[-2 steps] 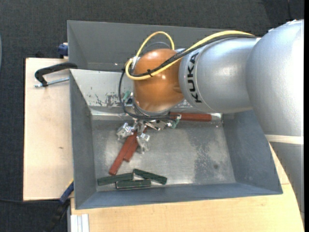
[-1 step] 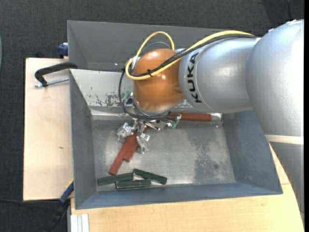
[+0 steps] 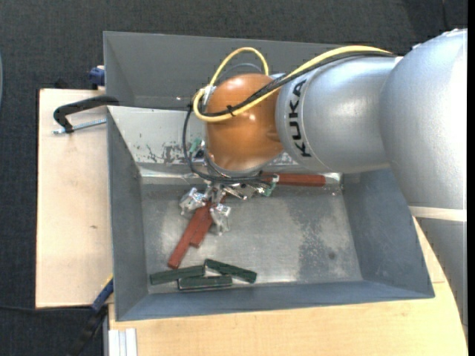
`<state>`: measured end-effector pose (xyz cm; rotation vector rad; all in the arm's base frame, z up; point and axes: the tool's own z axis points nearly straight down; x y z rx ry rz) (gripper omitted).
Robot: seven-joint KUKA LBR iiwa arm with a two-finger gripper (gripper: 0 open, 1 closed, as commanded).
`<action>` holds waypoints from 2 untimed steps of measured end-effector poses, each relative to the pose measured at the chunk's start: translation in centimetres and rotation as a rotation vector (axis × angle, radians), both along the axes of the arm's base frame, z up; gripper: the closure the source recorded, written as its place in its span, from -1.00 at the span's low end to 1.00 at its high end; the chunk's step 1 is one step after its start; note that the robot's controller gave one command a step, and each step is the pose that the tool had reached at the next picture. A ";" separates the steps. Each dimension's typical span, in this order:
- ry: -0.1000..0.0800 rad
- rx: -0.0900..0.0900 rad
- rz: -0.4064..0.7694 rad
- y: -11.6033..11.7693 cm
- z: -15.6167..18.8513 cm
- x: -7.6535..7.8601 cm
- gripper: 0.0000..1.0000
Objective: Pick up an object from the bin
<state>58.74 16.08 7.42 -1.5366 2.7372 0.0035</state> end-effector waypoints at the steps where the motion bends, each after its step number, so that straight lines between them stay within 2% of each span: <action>1: -0.001 0.000 0.000 0.0 0.7 0.0 1.00; 2: 0.000 0.000 0.000 0.1 1.5 0.0 1.00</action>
Offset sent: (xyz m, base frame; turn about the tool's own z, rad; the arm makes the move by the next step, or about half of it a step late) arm -0.0001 -0.0001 0.0764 0.0000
